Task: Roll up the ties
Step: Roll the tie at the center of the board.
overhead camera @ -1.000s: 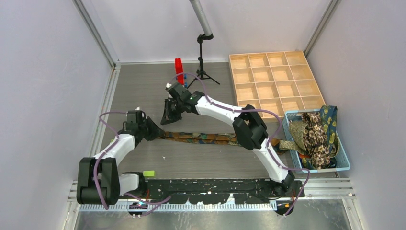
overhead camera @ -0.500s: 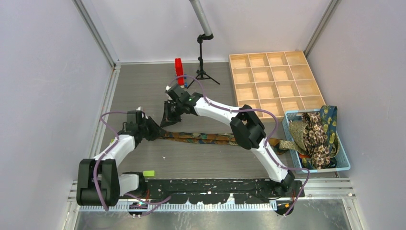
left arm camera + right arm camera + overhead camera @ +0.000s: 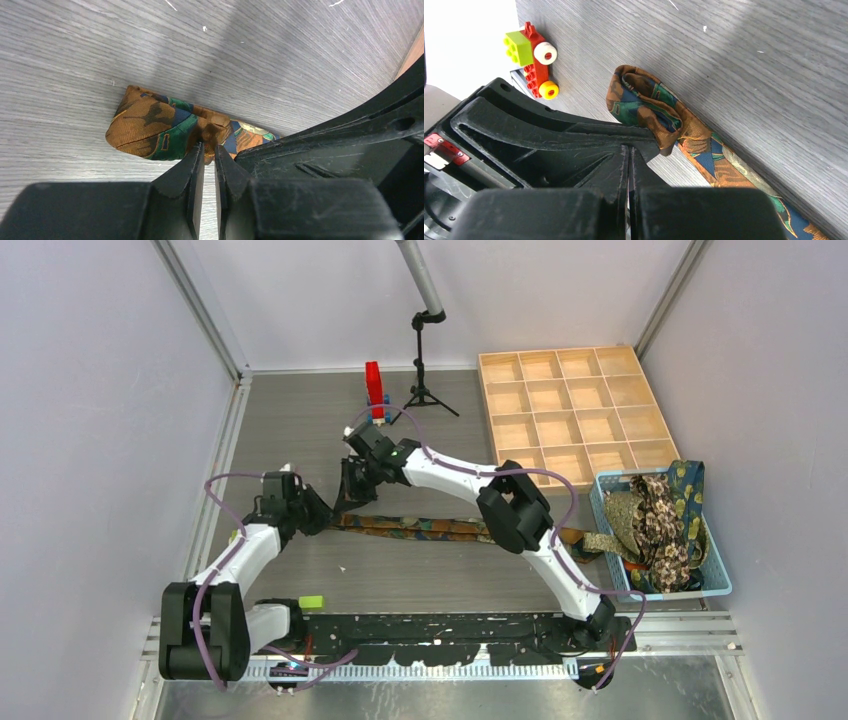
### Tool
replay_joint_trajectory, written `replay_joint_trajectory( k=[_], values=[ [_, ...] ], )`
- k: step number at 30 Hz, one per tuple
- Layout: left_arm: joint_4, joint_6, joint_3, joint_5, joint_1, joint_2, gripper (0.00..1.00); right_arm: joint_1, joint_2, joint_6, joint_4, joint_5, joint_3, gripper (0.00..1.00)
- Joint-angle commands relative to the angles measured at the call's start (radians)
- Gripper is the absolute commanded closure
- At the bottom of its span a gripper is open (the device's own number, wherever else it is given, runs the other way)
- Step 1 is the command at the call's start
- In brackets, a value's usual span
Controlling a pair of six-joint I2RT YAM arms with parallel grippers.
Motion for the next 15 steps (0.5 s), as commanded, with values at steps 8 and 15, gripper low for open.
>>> replay_joint_trajectory(
  k=[8,15],
  values=[
    [-0.024,-0.002,0.056,0.000,-0.002,-0.031,0.84,0.012,0.023,0.016,0.039,-0.022,-0.020,1.00],
    [-0.043,-0.001,0.074,0.013,-0.002,-0.032,0.80,0.012,0.046,0.027,0.052,-0.024,-0.016,1.00]
  ],
)
